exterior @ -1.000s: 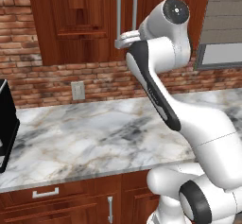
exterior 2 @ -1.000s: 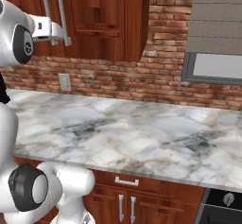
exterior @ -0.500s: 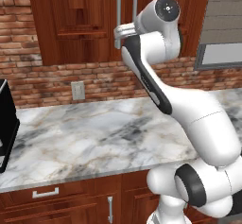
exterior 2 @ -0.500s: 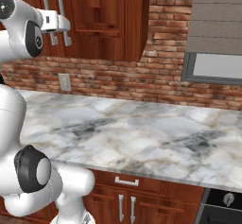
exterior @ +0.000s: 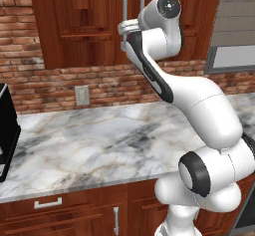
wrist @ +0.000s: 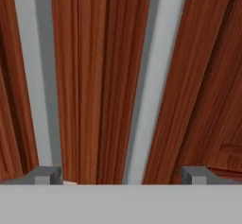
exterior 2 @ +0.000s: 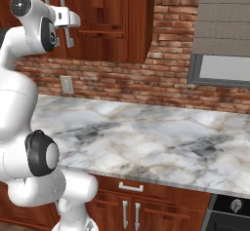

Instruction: Open the cabinet and move the ladle to the pot. Then close the cabinet.

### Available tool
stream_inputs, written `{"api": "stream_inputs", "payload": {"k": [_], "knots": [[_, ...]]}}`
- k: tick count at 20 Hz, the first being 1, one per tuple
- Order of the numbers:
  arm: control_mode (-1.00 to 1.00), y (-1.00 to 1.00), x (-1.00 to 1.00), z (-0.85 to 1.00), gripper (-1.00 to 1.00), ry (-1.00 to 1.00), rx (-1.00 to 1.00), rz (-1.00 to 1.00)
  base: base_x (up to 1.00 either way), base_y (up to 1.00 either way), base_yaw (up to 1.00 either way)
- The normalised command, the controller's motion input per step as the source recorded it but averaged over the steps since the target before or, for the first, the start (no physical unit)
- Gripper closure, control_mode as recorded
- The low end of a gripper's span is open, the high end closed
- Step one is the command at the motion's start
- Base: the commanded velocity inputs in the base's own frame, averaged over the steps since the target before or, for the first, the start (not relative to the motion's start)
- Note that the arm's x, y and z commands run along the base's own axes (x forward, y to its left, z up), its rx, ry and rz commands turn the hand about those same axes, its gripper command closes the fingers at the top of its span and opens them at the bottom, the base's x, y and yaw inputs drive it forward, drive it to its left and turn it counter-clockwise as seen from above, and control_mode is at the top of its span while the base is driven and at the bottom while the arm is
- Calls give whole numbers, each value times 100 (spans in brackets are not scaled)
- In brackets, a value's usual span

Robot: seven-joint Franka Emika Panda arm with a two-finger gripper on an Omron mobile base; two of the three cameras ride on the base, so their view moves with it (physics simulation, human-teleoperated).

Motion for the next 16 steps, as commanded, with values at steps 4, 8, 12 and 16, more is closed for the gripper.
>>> {"api": "stream_inputs", "payload": {"k": [4,8,12,16], "knots": [[-100,-6,49,2,-100,0,0,0,0,0,0],[-100,-2,49,0,-100,0,0,0,0,0,0],[-100,0,49,0,-100,0,0,0,0,0,0],[-100,0,53,-5,-100,0,0,0,0,0,0]]}}
